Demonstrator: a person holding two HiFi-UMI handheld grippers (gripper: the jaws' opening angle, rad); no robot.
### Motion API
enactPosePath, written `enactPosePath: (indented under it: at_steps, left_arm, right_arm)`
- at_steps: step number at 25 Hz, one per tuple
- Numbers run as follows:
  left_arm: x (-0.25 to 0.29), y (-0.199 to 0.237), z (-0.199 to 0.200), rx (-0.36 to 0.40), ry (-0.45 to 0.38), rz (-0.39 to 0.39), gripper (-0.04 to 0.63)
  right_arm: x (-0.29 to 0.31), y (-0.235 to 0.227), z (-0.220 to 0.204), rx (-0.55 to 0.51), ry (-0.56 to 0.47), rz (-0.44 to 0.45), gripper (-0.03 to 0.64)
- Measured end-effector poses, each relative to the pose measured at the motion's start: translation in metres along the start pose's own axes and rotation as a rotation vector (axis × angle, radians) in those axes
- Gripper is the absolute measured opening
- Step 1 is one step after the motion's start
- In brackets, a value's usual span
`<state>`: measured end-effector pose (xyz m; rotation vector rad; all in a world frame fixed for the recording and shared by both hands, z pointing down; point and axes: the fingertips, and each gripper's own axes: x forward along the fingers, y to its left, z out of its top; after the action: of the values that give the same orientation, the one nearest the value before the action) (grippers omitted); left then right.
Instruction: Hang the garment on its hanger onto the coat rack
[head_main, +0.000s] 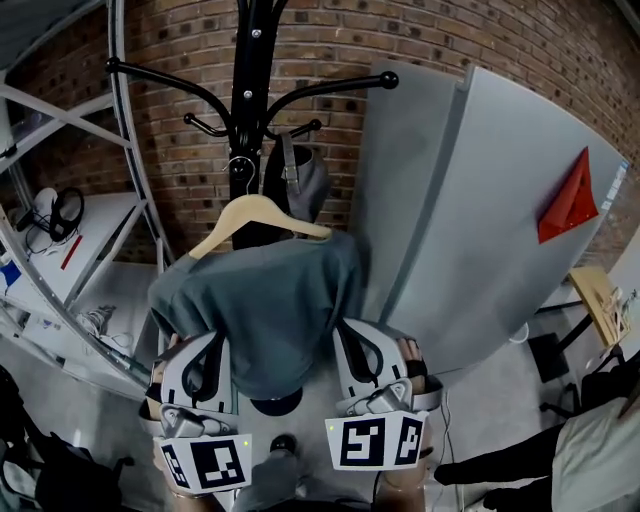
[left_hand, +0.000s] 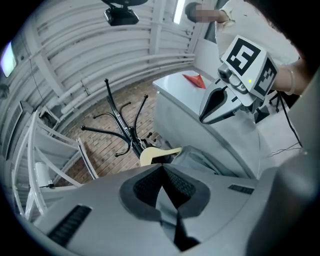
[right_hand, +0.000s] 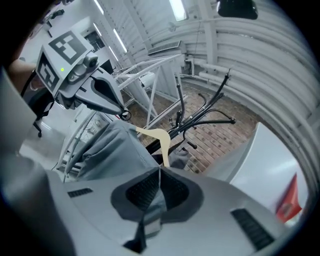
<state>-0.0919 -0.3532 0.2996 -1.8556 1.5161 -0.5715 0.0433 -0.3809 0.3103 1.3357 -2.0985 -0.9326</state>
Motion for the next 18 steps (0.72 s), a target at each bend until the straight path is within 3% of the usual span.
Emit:
enactPosePath:
  at_steps: [18]
  left_arm:
    - [-0.013, -0.047, 0.037, 0.048, -0.006, -0.125, 0.005]
  right_arm:
    - [-0.048, -0.001, -0.010, 0.001, -0.028, 0.001, 0.021]
